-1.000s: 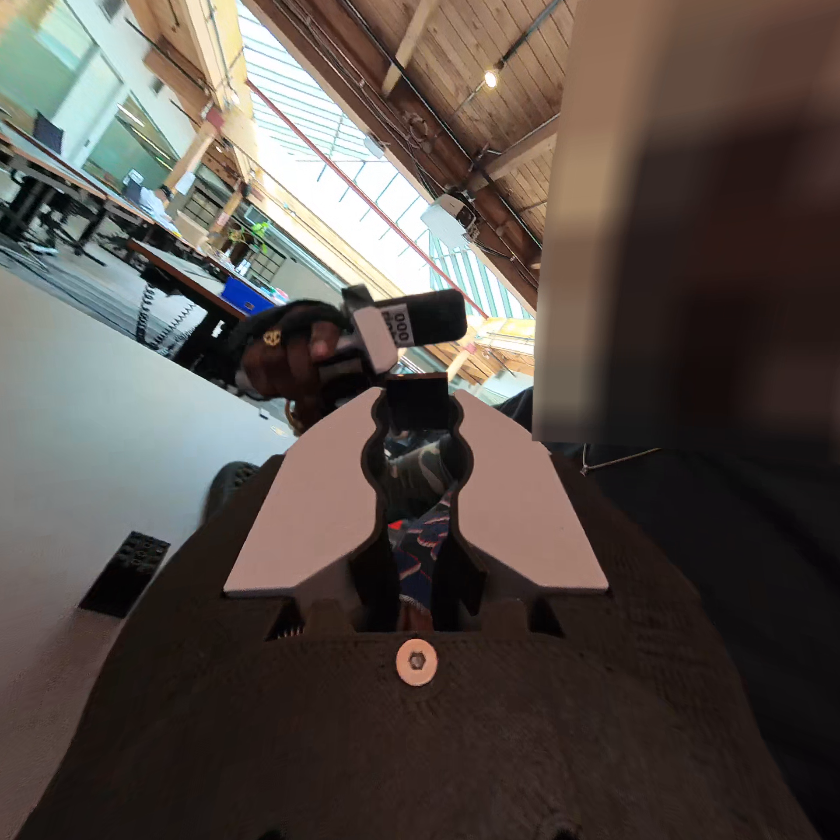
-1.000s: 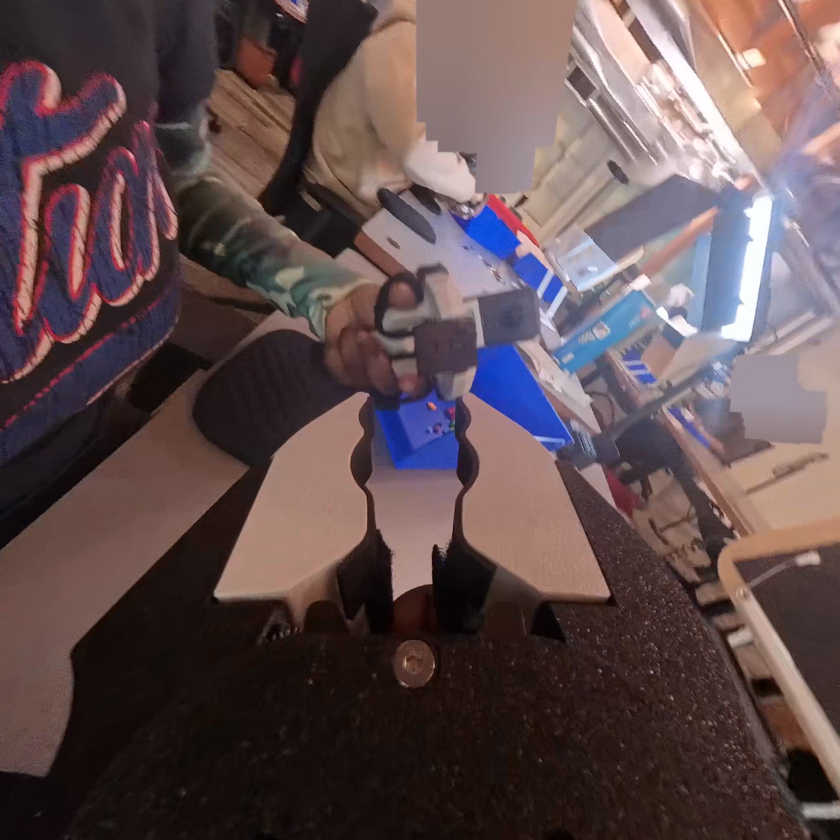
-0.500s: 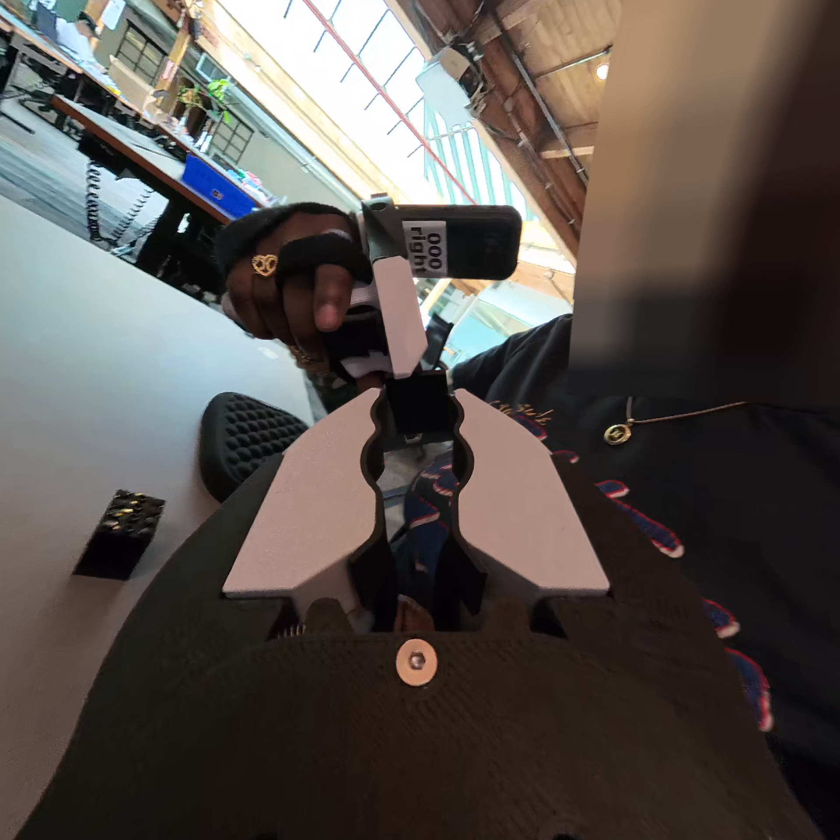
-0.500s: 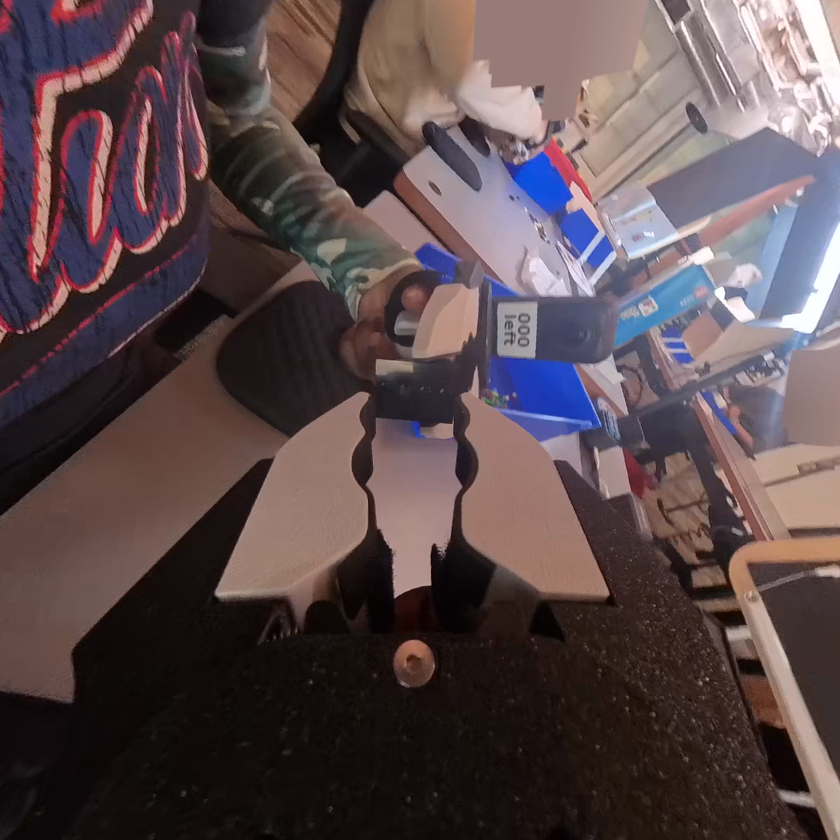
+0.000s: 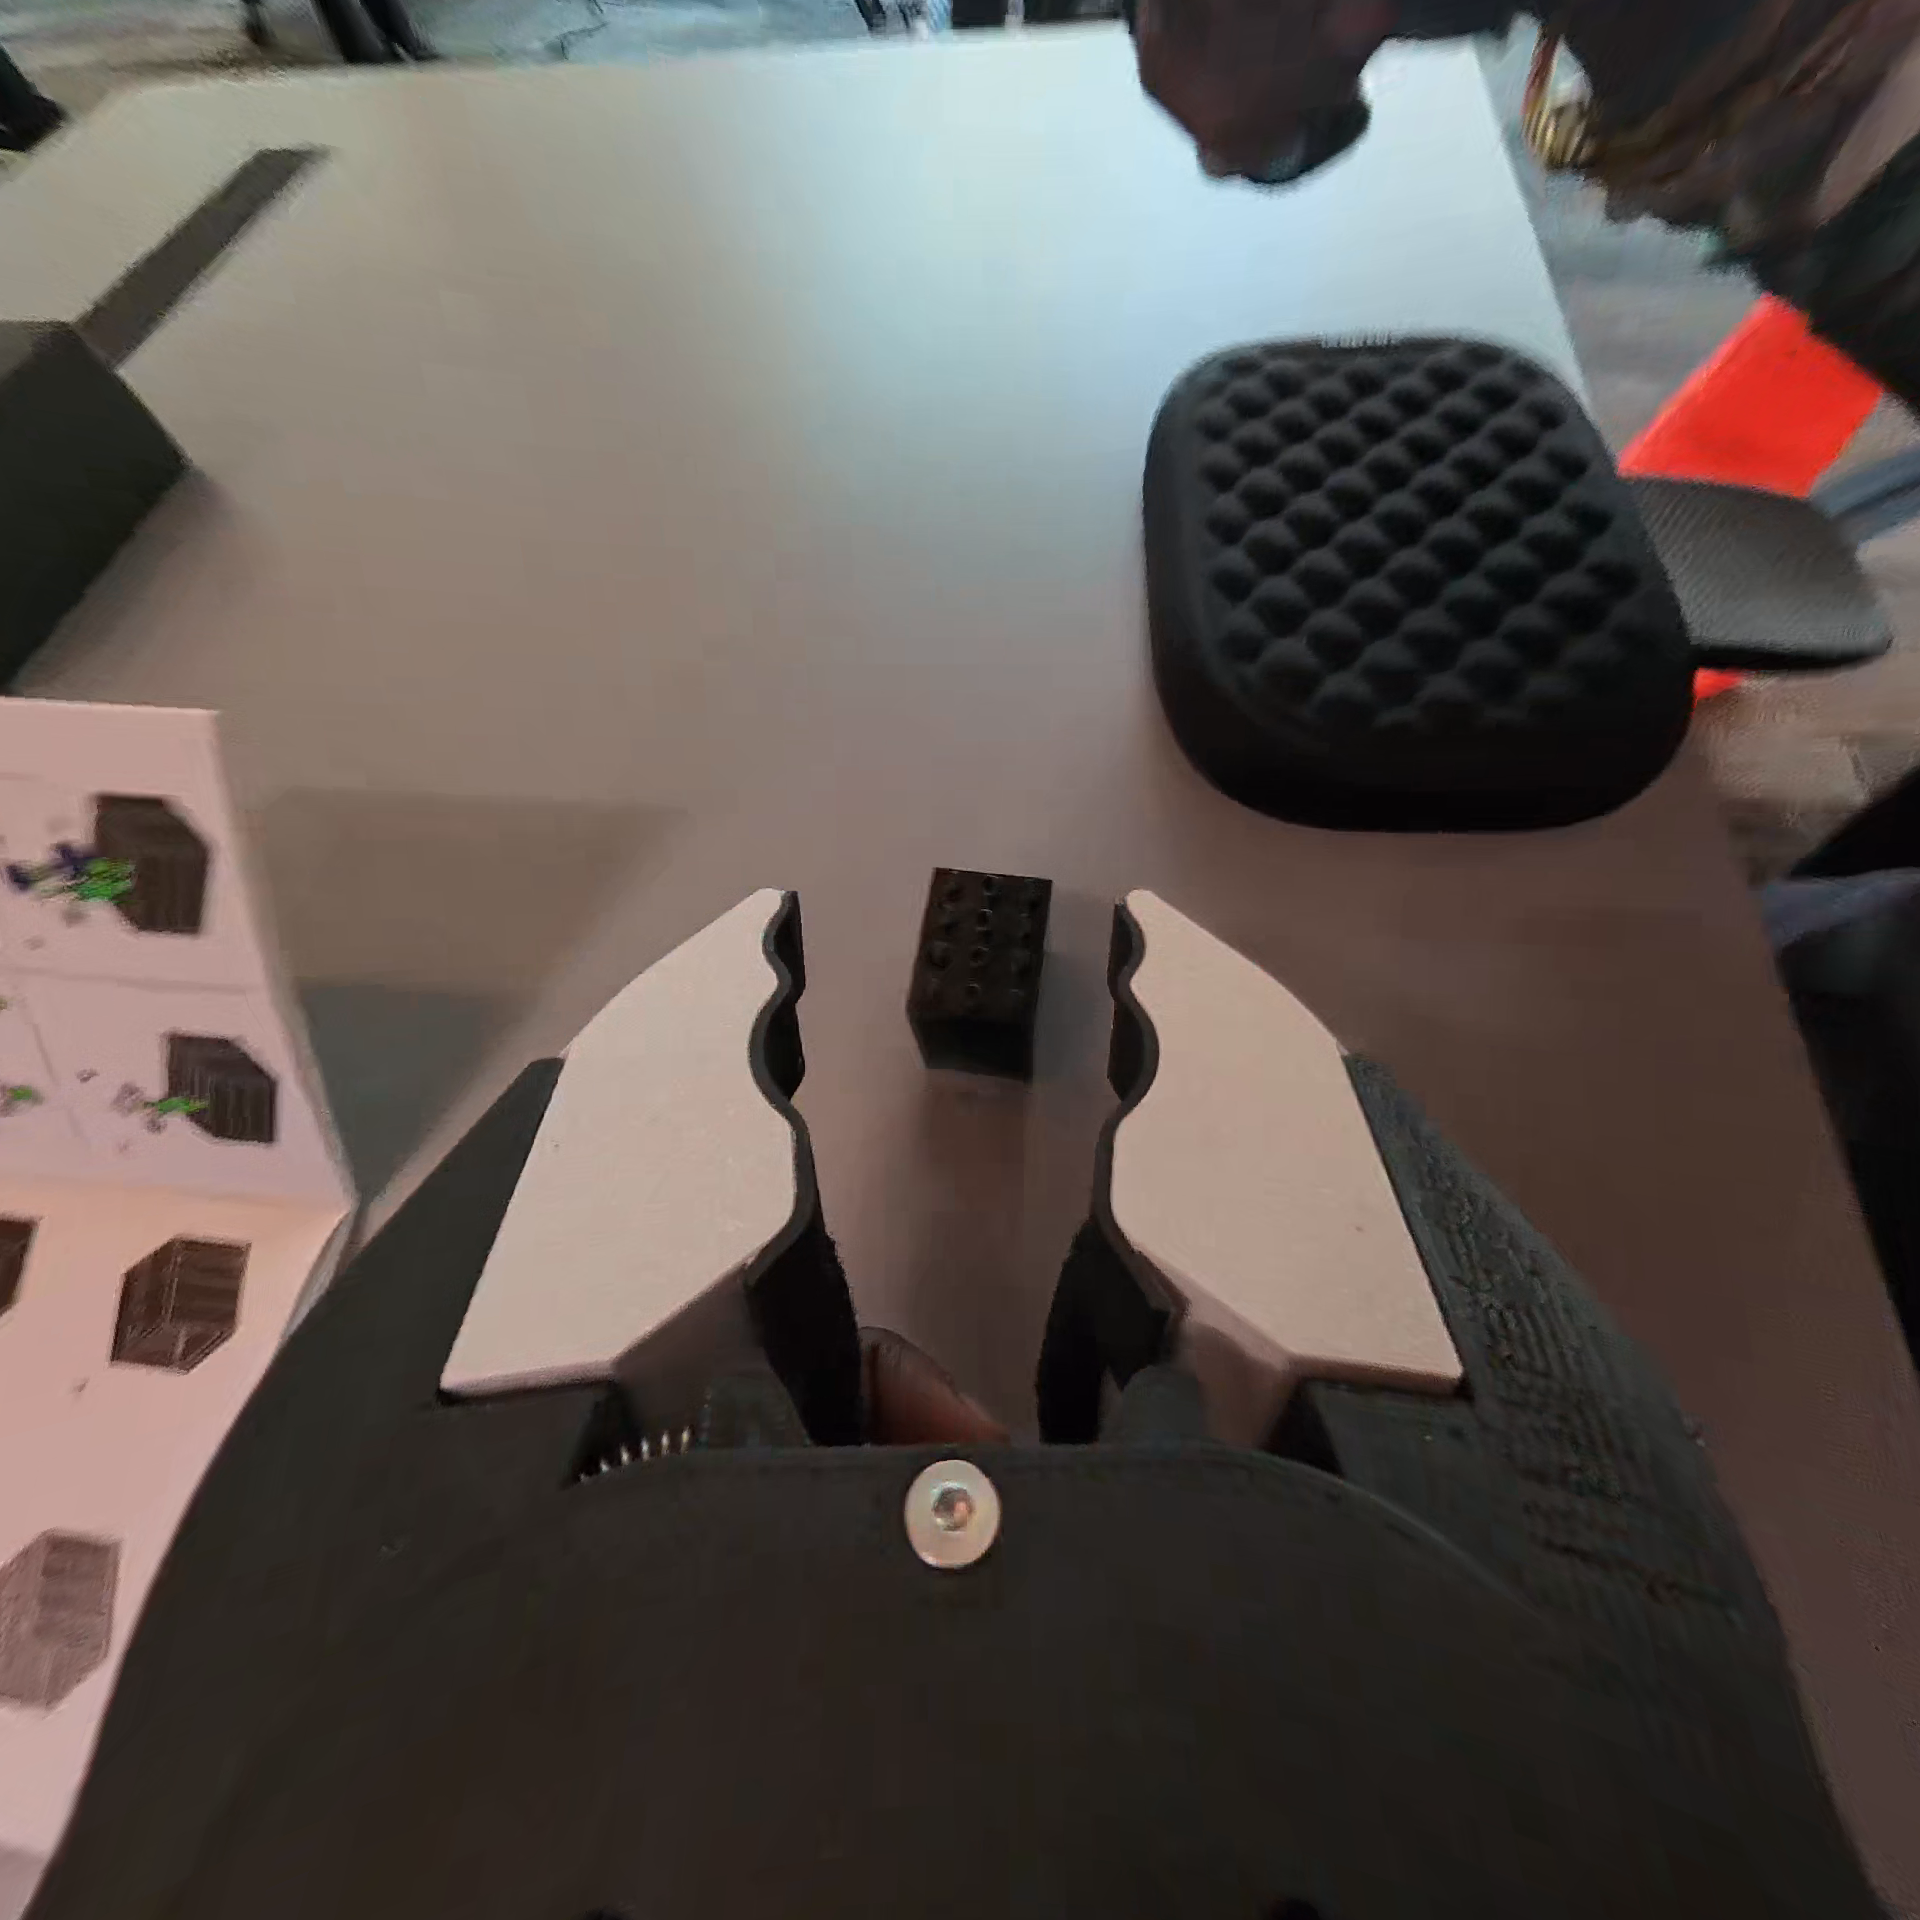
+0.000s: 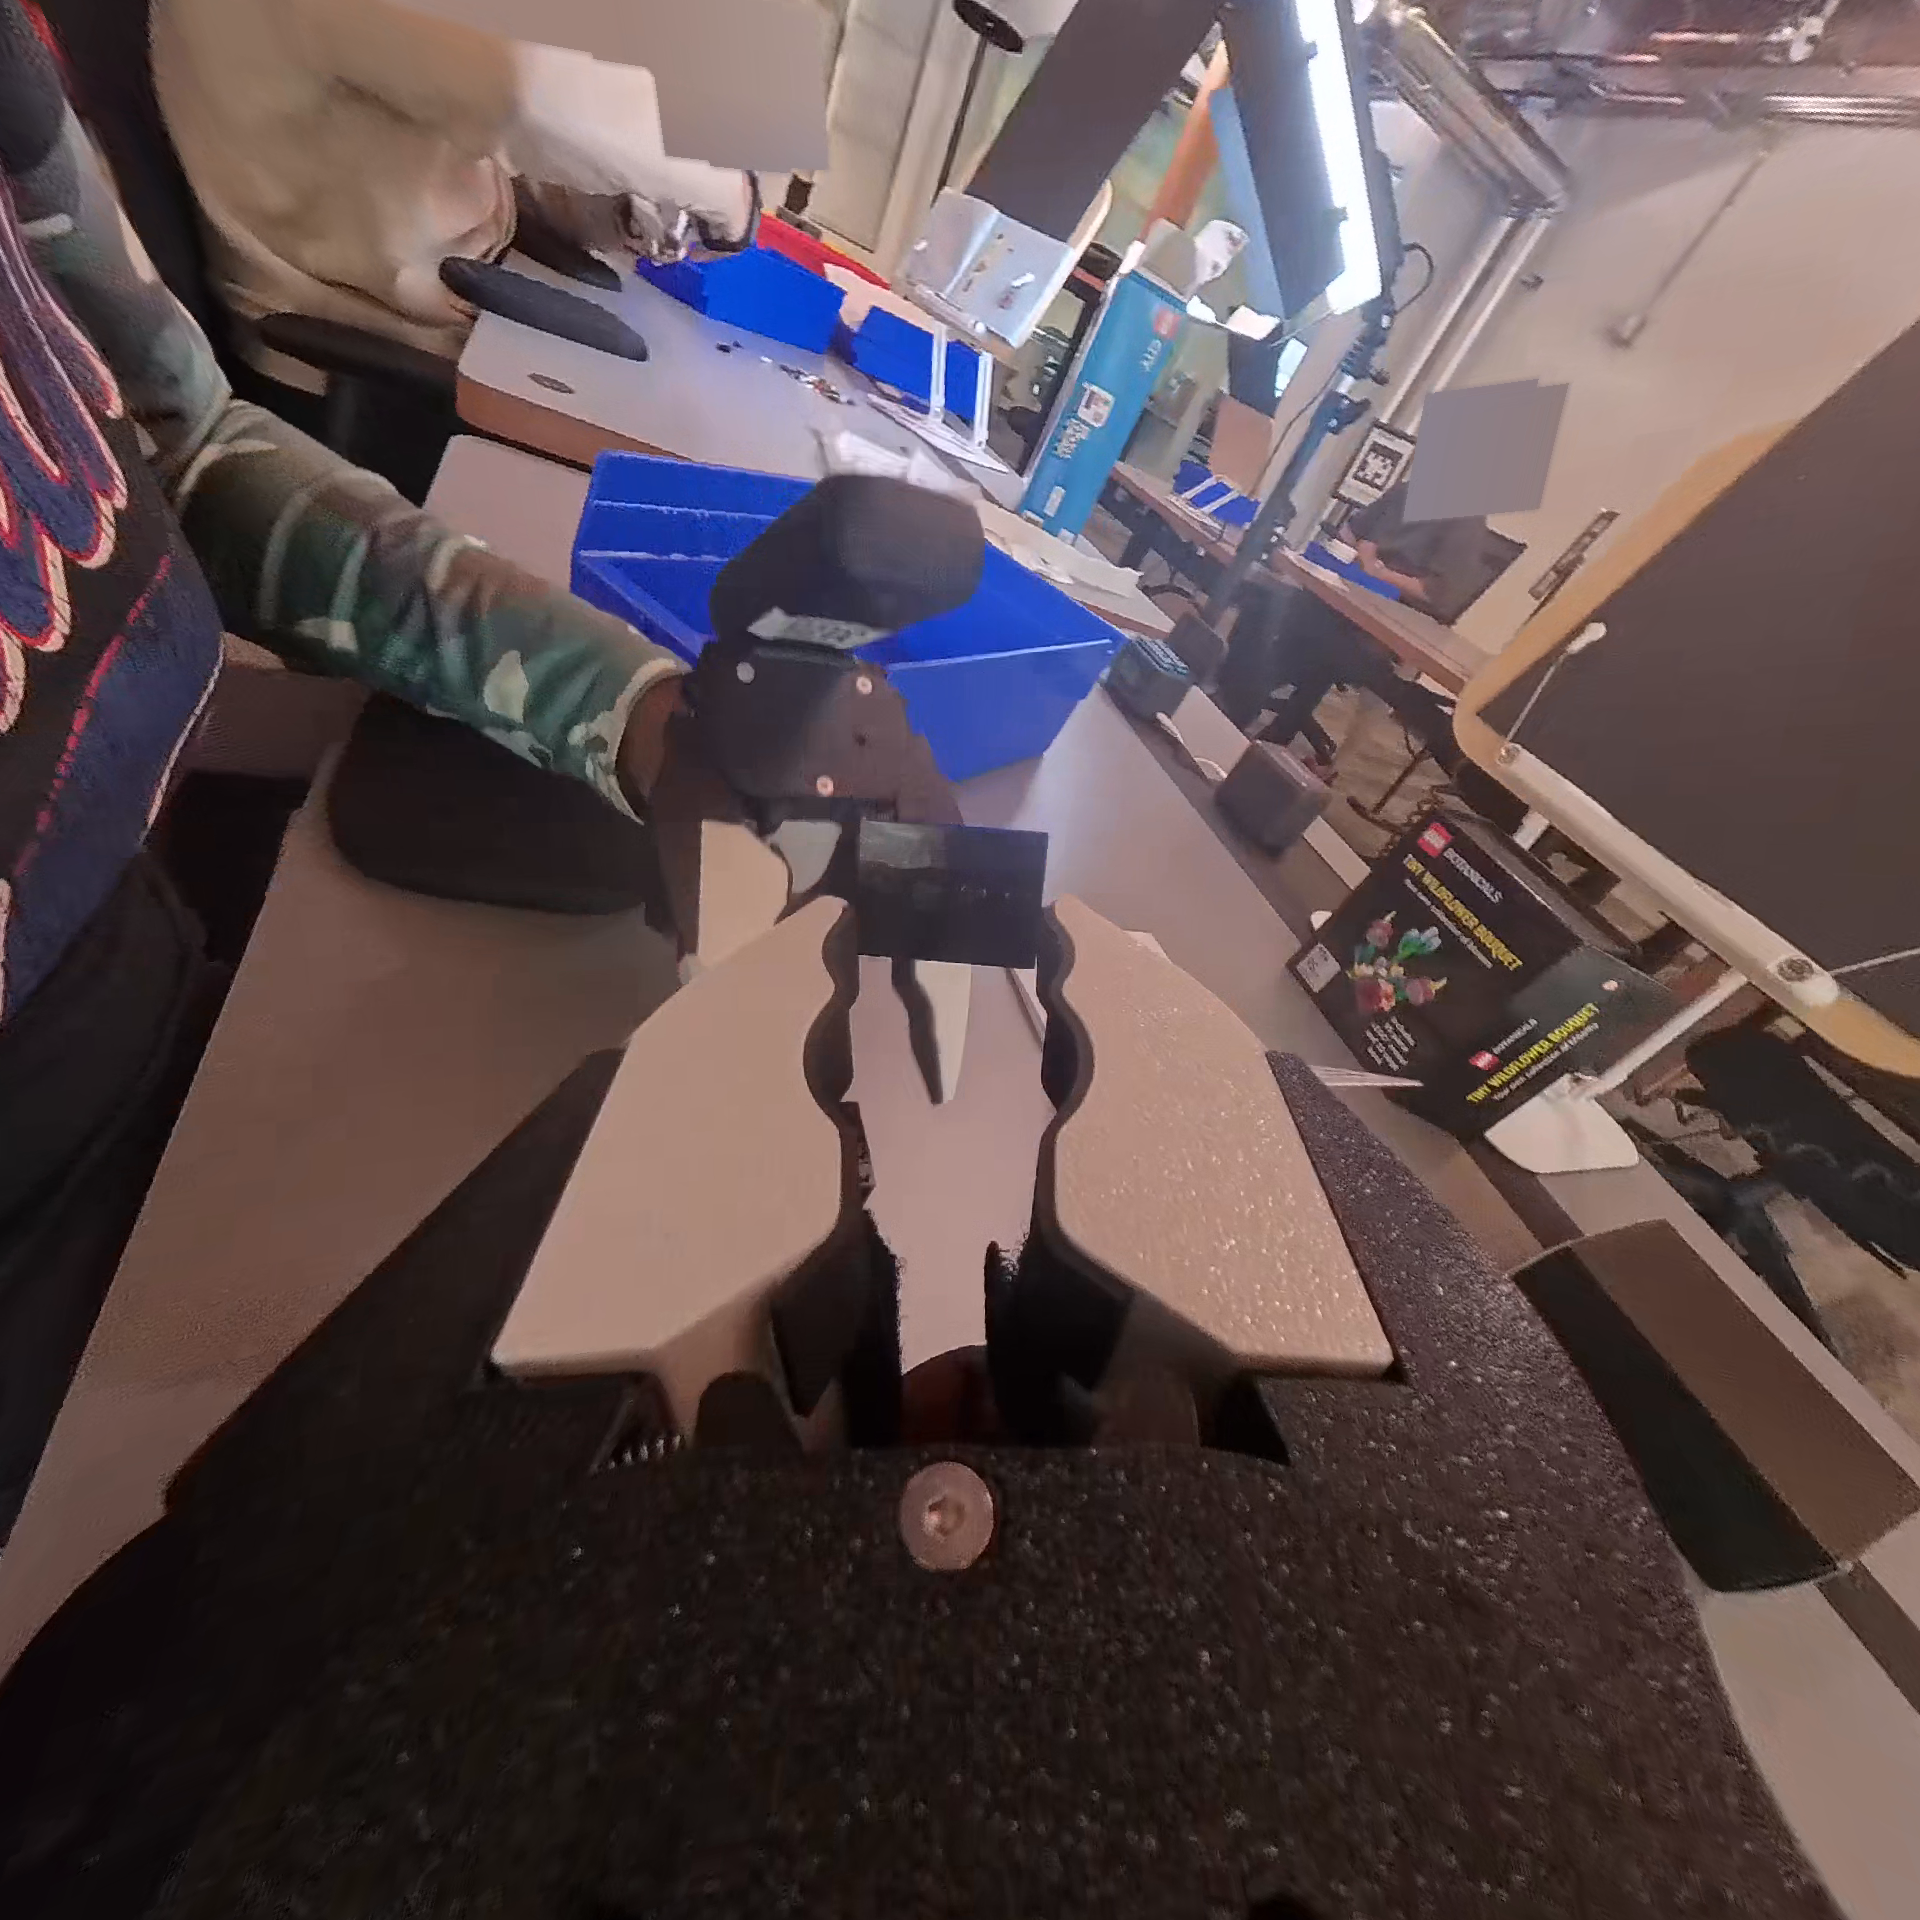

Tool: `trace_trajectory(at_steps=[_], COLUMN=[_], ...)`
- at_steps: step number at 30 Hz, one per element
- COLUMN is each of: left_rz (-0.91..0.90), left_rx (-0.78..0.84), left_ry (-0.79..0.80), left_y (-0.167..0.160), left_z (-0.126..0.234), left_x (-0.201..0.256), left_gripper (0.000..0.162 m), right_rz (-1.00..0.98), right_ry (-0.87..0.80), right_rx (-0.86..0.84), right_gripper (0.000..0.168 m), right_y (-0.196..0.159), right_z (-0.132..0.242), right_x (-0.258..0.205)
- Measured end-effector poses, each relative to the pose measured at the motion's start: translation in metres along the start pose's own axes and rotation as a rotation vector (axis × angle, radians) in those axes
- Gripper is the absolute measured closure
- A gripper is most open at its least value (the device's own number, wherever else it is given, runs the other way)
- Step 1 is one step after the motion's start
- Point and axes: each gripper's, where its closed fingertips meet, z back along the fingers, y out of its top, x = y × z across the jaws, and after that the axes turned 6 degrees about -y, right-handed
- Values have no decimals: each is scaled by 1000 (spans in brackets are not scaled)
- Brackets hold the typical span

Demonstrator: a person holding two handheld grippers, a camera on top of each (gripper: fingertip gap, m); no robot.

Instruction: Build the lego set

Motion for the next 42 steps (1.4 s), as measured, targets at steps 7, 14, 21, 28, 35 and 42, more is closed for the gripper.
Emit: trace_trajectory(at_steps=[7,14,21,28,35,42], left_rz=[-5,251,490,550,356,227], left_rx=[-166,-225,-62,-68,-76,-92], left_ry=[52,435,359,120,83,-12], left_y=[-22,-39,-29,-27,-30,-41], left_z=[-23,7,9,13,39,38], left_x=[-4,-33,-15,14,8,2], left_gripper=[133,133,98,96,106,113], right_rz=[-20,-85,-317,-401,-265,-145], right_ry=[-18,5,59,45,196,248], right_rx=[8,-108,-474,-702,-914,-1103], right_gripper=[135,135,135,135,135,135], right_y=[-4,-30,-78,-92,-101,-109], right_z=[6,-10,-37,-49,-60,-72], right_x=[1,-2,-13,-20,-42,-43])
